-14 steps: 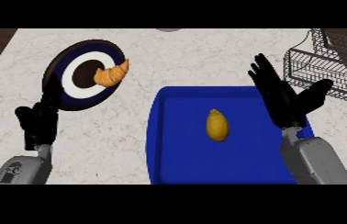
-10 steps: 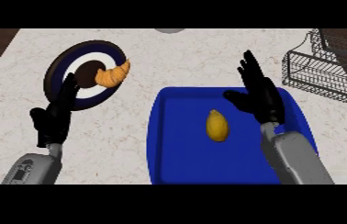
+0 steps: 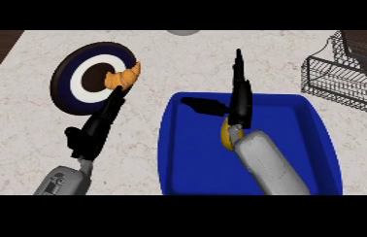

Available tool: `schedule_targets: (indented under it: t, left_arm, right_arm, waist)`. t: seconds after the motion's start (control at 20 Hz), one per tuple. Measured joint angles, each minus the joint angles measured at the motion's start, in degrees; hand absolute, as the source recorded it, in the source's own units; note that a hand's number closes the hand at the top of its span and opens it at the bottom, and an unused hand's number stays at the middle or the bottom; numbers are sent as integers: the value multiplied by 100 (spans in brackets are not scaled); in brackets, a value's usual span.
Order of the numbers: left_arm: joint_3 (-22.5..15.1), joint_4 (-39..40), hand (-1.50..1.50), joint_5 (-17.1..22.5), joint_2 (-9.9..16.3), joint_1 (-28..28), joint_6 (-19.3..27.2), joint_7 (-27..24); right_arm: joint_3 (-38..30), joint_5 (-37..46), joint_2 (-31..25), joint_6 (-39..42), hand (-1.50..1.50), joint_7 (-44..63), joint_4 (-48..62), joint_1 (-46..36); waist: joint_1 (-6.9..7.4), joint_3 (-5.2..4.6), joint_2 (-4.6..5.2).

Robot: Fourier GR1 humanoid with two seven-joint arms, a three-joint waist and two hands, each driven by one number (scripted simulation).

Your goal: Pick the lemon from the tray and place it in the tiered basket

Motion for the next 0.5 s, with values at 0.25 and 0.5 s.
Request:
schedule_targets:
  t: [0.25, 0.5]
  left_arm:
    - [60, 84, 0, 40, -26, 106, -138, -104]
    - [105, 105, 0, 53, 38, 113, -179, -48]
  right_arm:
    - [687, 1076, -286, -309, -150, 1109, -79, -410]
    - [1312, 1801, -1029, 628, -150, 2678, 213, -933]
  waist:
    - [-148, -13, -71]
    - [-274, -50, -166]
